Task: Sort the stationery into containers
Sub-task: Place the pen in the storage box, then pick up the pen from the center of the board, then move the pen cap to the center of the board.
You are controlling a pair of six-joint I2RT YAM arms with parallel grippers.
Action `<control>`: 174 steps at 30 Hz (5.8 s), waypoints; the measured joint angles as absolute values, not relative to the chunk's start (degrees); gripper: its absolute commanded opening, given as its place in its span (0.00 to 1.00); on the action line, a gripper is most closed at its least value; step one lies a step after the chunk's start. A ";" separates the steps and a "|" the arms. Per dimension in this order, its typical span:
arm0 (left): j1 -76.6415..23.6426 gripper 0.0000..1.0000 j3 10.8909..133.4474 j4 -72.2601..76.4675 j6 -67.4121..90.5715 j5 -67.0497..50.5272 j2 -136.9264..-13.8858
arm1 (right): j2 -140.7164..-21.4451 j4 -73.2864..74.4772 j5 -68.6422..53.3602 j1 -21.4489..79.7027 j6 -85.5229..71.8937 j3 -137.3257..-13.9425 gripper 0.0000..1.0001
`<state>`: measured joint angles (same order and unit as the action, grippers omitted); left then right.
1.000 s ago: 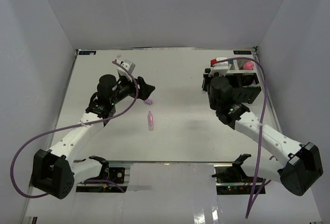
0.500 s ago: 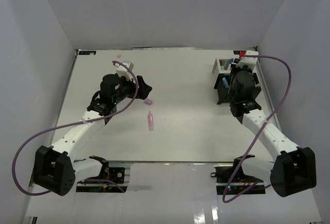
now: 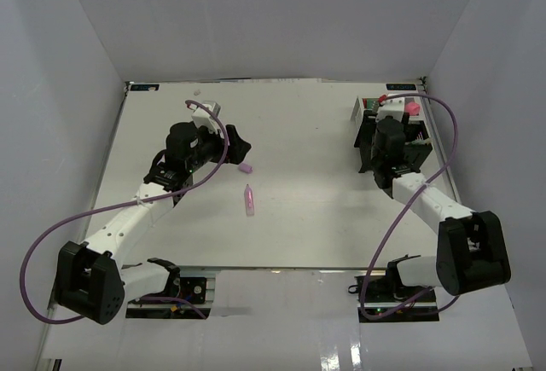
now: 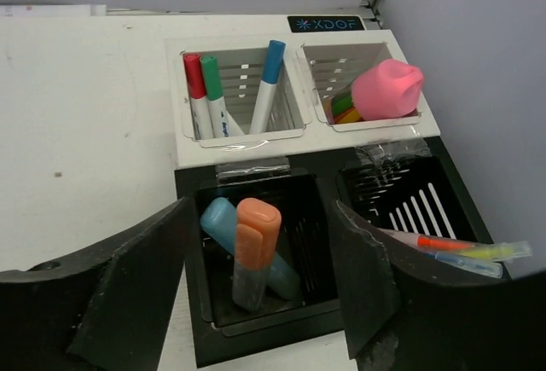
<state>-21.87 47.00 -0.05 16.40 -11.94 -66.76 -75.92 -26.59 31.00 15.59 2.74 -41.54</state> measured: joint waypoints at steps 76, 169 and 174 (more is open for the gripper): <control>-12.84 0.98 47.88 -4.73 23.40 -5.21 -68.18 | -110.26 4.95 33.52 71.37 -34.65 -66.11 0.50; -37.85 0.11 42.48 19.25 34.87 -7.20 -64.29 | -73.19 -39.03 41.87 70.08 -10.48 -41.28 0.54; -36.88 0.11 44.69 13.43 31.81 -3.57 -64.84 | -71.72 -34.81 39.51 68.71 -11.84 -39.40 0.78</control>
<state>-36.88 44.69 13.43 31.81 -3.57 -64.84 -71.72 -34.81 39.51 68.71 -11.84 -39.40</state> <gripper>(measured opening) 0.293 0.722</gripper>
